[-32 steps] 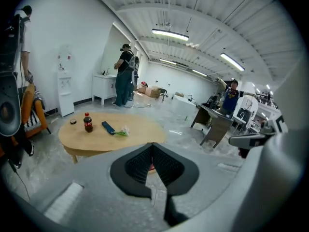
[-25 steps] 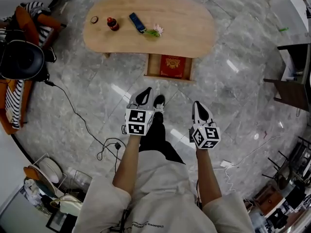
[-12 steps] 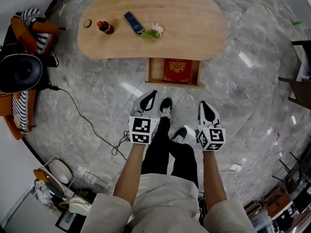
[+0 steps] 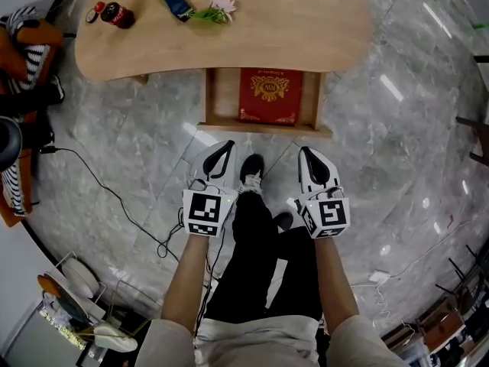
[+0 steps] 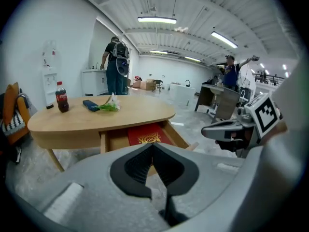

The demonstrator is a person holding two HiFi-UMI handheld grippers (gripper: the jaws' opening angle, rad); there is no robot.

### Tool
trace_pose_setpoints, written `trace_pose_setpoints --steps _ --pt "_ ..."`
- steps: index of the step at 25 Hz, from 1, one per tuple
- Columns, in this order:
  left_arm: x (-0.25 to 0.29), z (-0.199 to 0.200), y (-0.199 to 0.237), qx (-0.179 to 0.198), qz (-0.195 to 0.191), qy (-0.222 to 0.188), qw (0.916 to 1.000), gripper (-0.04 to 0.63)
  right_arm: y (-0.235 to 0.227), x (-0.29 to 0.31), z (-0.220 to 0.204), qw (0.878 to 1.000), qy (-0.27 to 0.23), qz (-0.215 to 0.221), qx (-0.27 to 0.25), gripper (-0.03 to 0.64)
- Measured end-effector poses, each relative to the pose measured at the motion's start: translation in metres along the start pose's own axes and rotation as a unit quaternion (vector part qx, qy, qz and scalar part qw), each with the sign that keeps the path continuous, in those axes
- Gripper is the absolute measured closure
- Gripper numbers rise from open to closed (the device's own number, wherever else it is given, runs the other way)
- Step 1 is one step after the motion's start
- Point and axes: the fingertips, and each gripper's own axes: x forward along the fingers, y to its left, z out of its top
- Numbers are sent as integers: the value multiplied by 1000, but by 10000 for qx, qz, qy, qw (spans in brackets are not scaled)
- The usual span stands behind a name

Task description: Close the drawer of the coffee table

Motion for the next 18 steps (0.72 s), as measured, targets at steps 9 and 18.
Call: trace_pose_setpoints --steps 9,18 --pt "67 -120 14 -144 428 -656 9968 585 -13 59 -97 9948 -935 -48 -392 600" --pt "101 -151 37 -277 772 -1475 9857 586 -35 82 -138 9871 -1540 -202 -396 598"
